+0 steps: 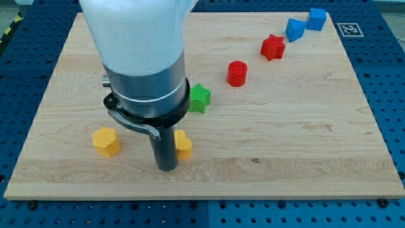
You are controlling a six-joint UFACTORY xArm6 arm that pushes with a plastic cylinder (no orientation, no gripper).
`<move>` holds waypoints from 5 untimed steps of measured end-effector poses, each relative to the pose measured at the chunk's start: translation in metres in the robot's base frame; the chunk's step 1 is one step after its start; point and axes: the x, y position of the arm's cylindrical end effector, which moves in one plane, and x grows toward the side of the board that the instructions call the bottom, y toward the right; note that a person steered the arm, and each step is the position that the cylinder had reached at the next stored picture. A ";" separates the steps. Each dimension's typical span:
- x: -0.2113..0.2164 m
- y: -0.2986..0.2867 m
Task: Push the yellow heart parallel to the red circle
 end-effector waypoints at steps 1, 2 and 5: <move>0.000 0.000; 0.000 -0.004; -0.016 -0.023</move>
